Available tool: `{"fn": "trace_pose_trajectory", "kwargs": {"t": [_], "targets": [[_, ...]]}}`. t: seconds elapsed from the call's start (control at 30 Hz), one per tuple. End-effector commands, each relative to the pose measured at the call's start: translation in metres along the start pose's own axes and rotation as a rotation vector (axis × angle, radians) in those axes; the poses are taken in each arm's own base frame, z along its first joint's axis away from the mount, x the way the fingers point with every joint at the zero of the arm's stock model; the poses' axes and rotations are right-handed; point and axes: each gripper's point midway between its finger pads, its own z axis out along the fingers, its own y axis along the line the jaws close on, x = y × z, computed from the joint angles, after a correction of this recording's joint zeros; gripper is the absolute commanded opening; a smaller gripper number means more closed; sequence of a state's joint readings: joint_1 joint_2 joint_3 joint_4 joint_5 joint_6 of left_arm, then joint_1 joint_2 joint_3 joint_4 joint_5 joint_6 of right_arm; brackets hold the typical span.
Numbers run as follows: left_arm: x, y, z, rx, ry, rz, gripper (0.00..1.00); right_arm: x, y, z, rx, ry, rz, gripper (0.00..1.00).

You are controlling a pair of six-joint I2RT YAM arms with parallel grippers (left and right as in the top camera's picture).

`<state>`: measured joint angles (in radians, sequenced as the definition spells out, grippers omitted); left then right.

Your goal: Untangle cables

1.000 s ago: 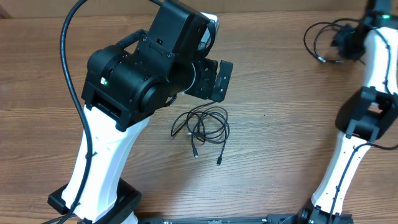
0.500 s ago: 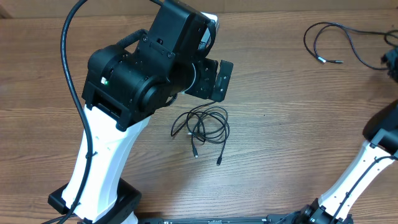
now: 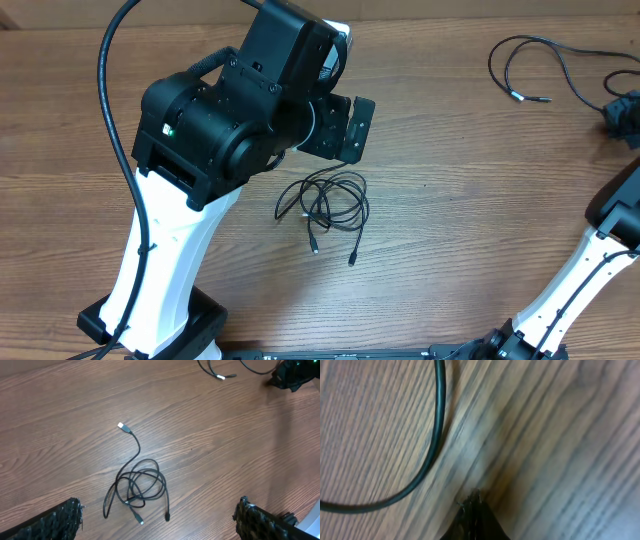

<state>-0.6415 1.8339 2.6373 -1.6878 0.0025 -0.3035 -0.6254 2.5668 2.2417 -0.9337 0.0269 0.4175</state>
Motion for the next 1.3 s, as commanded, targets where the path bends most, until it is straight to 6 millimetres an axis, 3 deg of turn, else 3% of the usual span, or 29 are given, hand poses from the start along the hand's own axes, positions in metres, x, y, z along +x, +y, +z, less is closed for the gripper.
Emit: {"fn": "trace_pose_trajectory", "kwargs": {"t": [0.0, 0.23, 0.57, 0.73, 0.8, 0.87, 0.93, 1.13, 1.27], "targets": [[0.000, 0.002, 0.006, -0.017, 0.012, 0.020, 1.00, -0.003, 0.002, -0.004, -0.004, -0.022, -0.005, 0.04], [0.000, 0.002, 0.006, -0.017, 0.012, 0.019, 1.00, -0.002, 0.010, 0.009, -0.056, -0.038, -0.007, 0.04], [0.001, 0.001, 0.006, -0.010, 0.014, 0.019, 1.00, 0.025, 0.055, 0.030, -0.209, 0.027, -0.055, 0.10], [0.001, 0.001, 0.006, -0.010, 0.014, 0.019, 1.00, 0.024, 0.069, 0.025, -0.230, 0.006, -0.081, 0.13], [0.001, 0.001, 0.006, -0.010, 0.014, 0.019, 1.00, 0.015, 0.073, 0.015, -0.240, -0.015, -0.101, 0.14], [0.001, 0.001, 0.006, -0.010, 0.014, 0.019, 1.00, 0.001, 0.073, 0.000, -0.252, -0.047, -0.092, 0.28], [0.001, 0.001, 0.006, -0.010, 0.014, 0.019, 0.99, -0.016, 0.073, -0.022, -0.277, -0.078, -0.082, 0.28], [0.001, 0.001, 0.006, -0.010, 0.014, 0.020, 0.99, -0.048, 0.095, -0.107, -0.531, -0.120, -0.087, 0.24], [0.001, 0.001, 0.006, -0.008, 0.014, 0.020, 1.00, -0.059, 0.094, -0.164, -0.617, -0.150, -0.090, 0.28]]}}
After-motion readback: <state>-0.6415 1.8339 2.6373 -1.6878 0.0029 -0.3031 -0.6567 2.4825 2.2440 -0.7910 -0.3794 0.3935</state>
